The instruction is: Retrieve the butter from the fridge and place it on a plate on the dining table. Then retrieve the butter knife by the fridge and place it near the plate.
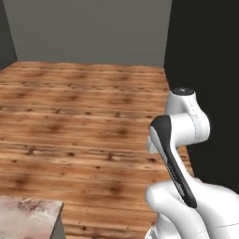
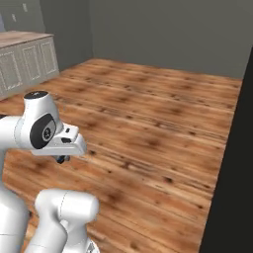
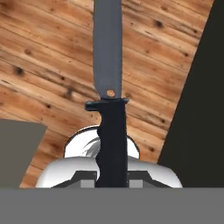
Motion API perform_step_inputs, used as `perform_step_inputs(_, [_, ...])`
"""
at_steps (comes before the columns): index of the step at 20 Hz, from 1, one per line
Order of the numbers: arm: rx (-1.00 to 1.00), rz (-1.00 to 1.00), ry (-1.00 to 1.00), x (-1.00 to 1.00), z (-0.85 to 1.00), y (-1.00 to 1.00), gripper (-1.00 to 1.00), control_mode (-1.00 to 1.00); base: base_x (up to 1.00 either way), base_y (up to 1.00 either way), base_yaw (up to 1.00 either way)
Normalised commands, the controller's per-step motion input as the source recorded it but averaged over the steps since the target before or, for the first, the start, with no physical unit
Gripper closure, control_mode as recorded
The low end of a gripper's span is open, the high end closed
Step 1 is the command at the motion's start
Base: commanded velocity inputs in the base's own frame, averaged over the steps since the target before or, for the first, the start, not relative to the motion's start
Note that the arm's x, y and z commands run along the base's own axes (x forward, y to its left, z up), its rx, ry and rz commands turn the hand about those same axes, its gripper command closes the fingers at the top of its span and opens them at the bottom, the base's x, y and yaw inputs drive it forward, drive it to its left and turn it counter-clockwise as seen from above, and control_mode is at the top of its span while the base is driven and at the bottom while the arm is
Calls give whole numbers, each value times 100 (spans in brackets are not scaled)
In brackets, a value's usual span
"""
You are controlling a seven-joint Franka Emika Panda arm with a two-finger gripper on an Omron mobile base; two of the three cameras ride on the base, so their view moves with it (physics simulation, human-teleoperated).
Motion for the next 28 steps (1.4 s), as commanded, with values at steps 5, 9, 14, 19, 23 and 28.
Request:
perform_step_inputs(5, [0, 0, 0, 0, 0, 0, 100, 100, 100, -38, 49])
perform_step_inputs(9, [0, 0, 0, 0, 0, 0, 100, 100, 100, -40, 56])
perform_step_inputs(14, [0, 0, 0, 0, 0, 0, 100, 100, 100, -42, 62])
perform_step_inputs(19, [0, 0, 0, 0, 0, 0, 100, 100, 100, -45, 64])
perform_step_inputs(23, [0, 0, 0, 0, 0, 0, 100, 100, 100, -50, 61])
perform_step_inputs(28, [0, 0, 0, 0, 0, 0, 100, 100, 100, -47, 62])
